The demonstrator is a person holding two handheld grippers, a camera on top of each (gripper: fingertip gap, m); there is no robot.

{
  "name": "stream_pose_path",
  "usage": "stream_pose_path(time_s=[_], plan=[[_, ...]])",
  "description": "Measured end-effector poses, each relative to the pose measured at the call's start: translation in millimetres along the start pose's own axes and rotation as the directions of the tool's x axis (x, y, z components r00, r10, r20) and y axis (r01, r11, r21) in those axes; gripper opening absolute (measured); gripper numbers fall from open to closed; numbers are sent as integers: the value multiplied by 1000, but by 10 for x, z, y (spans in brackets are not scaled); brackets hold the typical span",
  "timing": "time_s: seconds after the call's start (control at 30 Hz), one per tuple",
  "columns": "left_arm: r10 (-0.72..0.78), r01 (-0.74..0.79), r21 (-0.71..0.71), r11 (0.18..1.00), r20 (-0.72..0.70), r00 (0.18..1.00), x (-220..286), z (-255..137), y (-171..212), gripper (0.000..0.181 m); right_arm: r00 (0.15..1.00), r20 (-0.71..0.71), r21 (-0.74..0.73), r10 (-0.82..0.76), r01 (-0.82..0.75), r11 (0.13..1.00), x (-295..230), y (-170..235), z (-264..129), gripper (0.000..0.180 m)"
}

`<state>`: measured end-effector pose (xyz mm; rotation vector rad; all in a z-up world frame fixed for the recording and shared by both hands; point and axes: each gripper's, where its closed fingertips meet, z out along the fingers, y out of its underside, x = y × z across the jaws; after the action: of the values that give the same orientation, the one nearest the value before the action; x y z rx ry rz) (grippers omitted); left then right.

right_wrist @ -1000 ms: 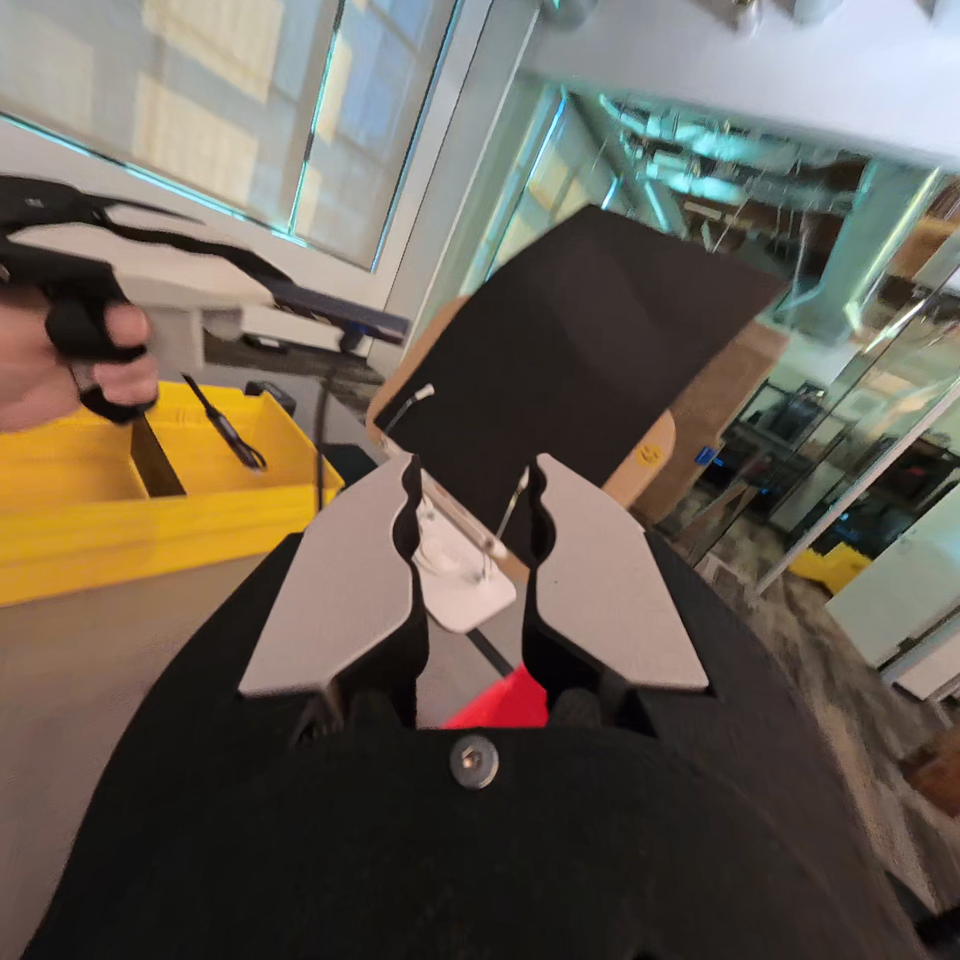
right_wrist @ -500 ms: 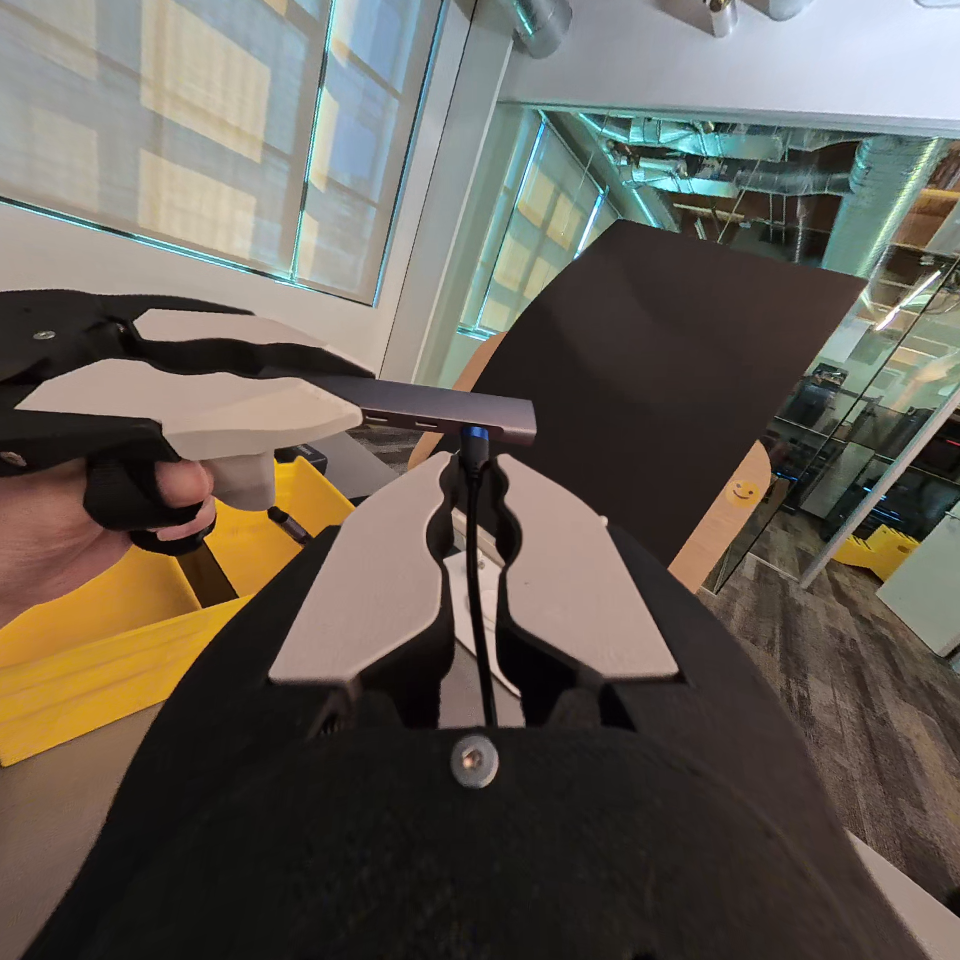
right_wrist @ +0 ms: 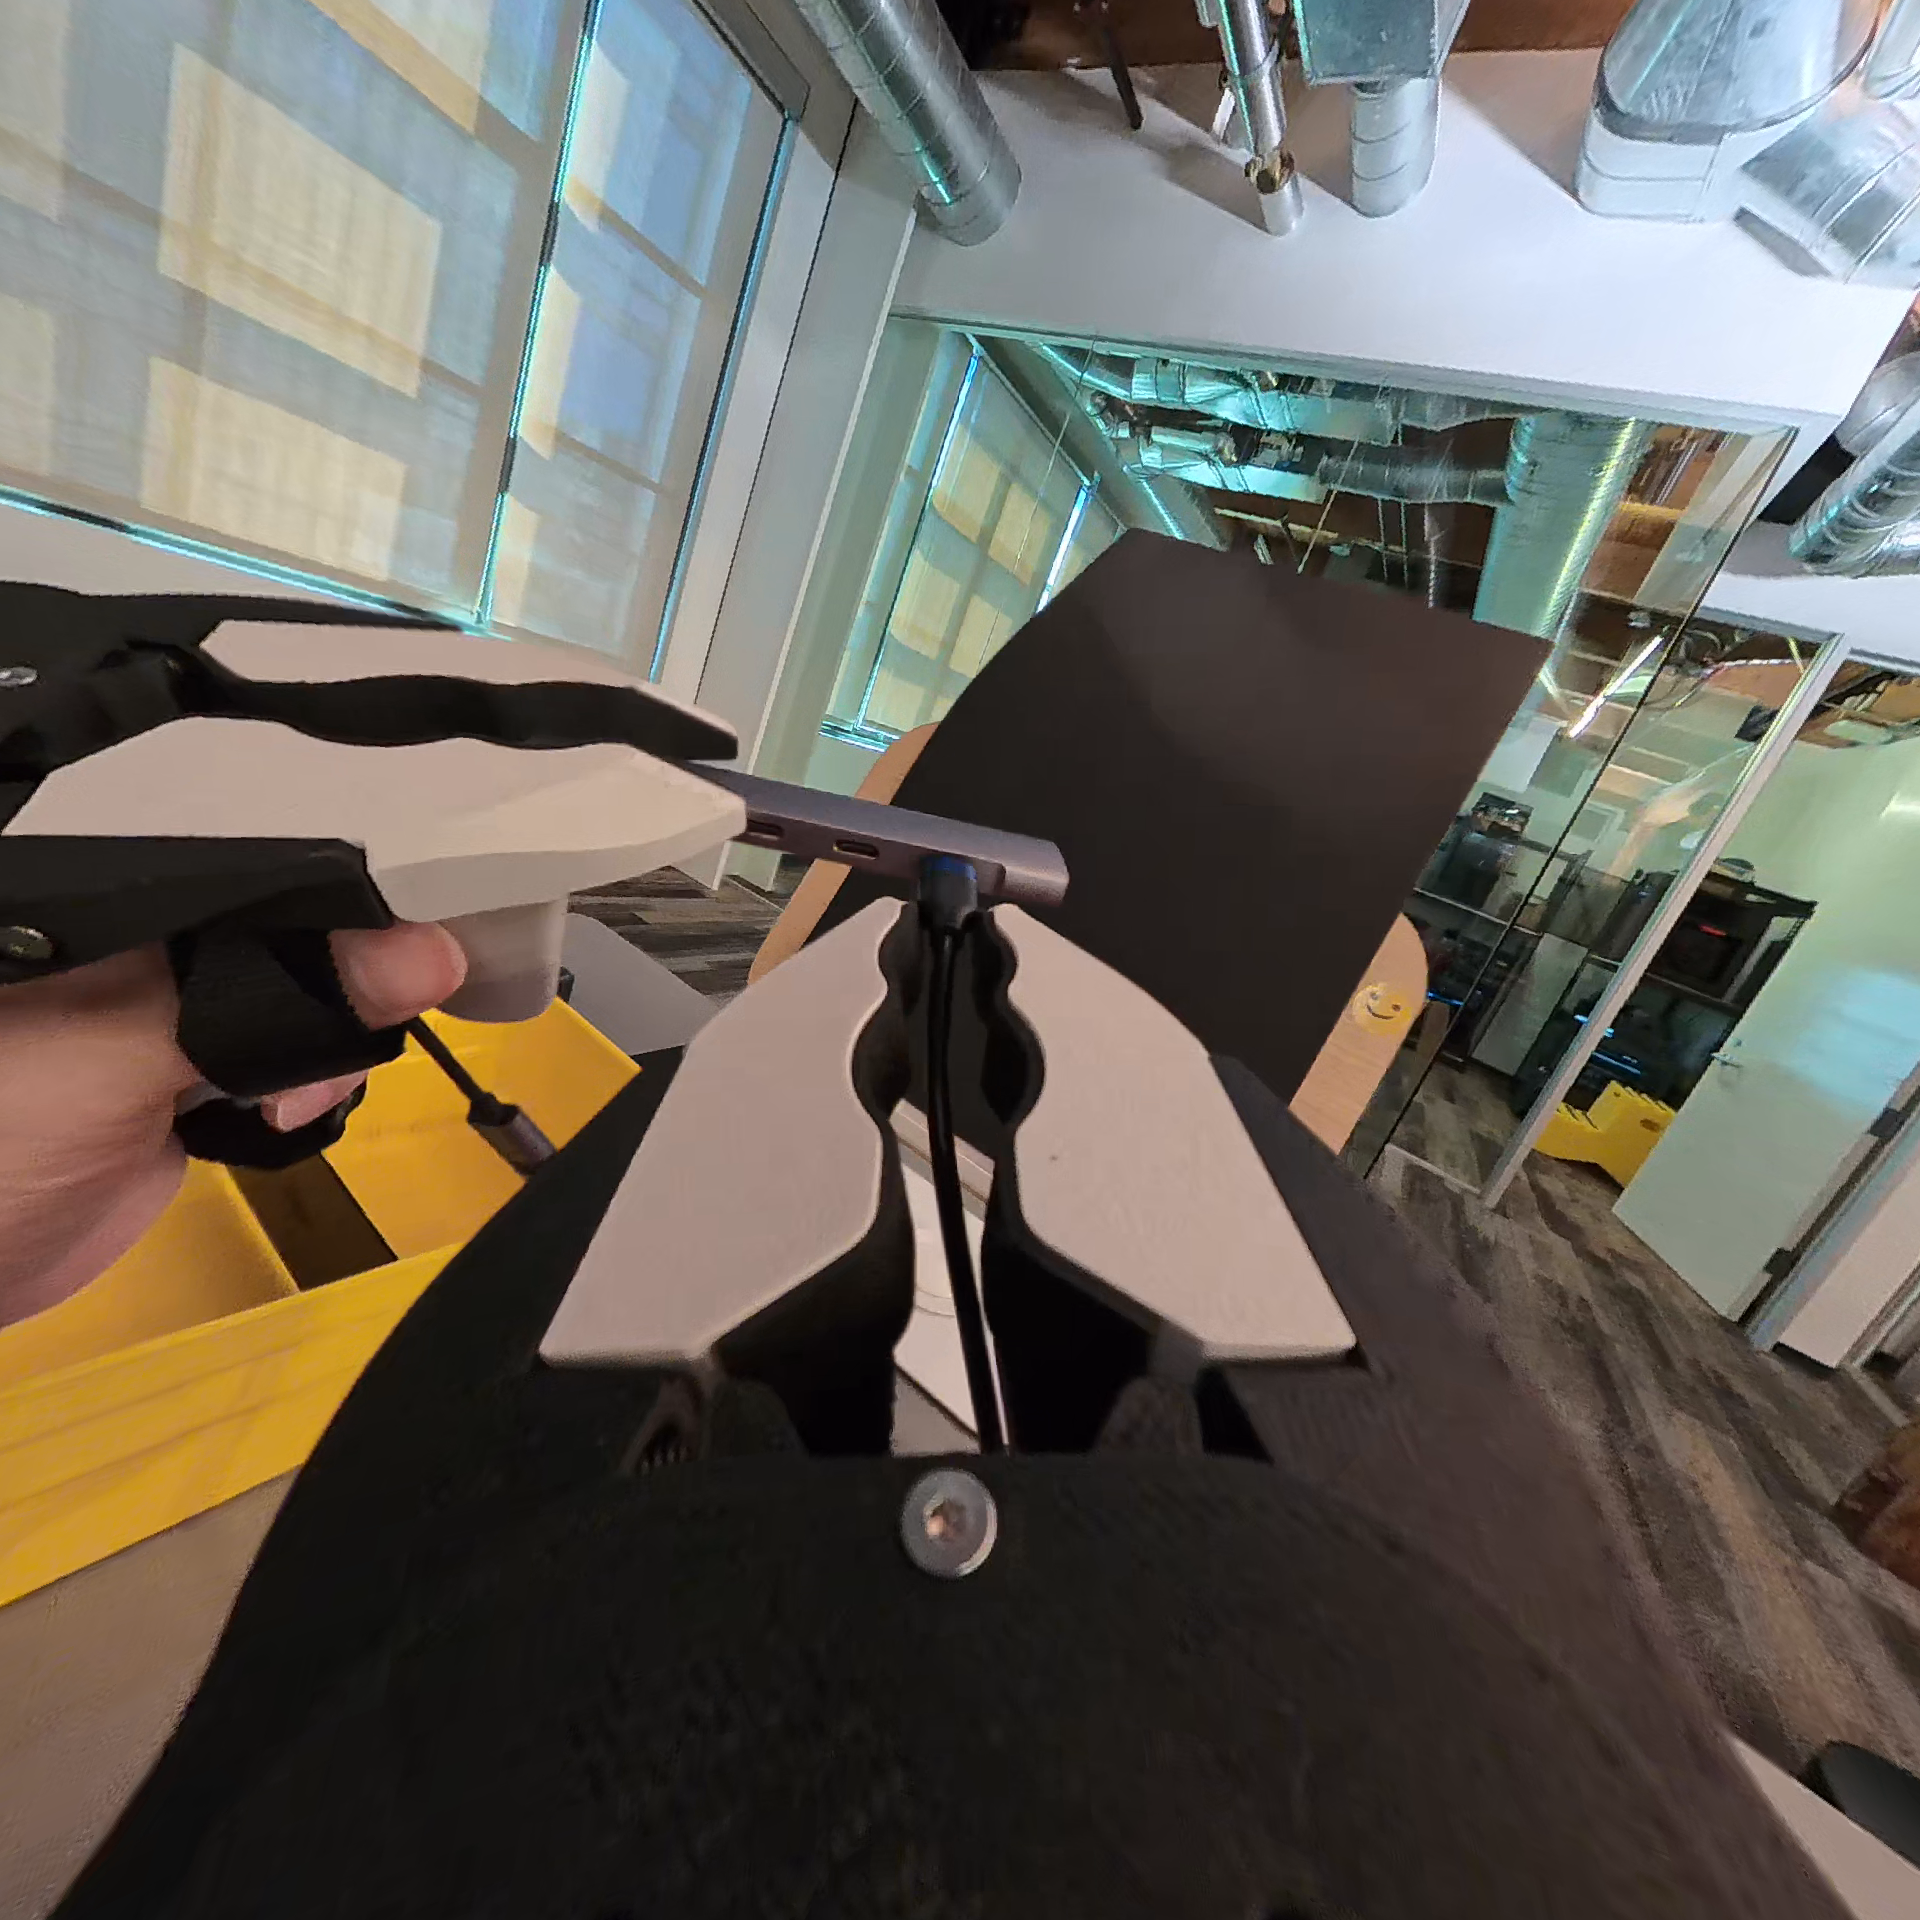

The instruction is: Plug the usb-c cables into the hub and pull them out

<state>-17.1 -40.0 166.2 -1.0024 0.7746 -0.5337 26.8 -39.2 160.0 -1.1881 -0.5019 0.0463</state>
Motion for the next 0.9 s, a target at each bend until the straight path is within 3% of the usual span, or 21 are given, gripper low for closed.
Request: stream_pose_path(time_s=[0.17,0.53,0.63,0.8,0.9], plan=[[25,-25,30,999,-6,1000,17,-41,-76,29,999,34,7,24,-25,1000,-16,-78,-56,10],[81,-87,61,994,86,993,42,-55,-176,30,997,-79,9,-9,9,1000,7,-122,-115,2],[64,-68,56,996,66,996,20,-65,-178,30,998,-62,-19,1,-2,1000,-6,-98,-85,3],[166,-169,114,979,39,985,141,-80,-249,25,996,26,1,82,-82,997,38,-164,-140,3],[156,-154,139,978,1,988,224,-81,-293,25,990,66,9,127,-128,992,17,-225,-153,23]])
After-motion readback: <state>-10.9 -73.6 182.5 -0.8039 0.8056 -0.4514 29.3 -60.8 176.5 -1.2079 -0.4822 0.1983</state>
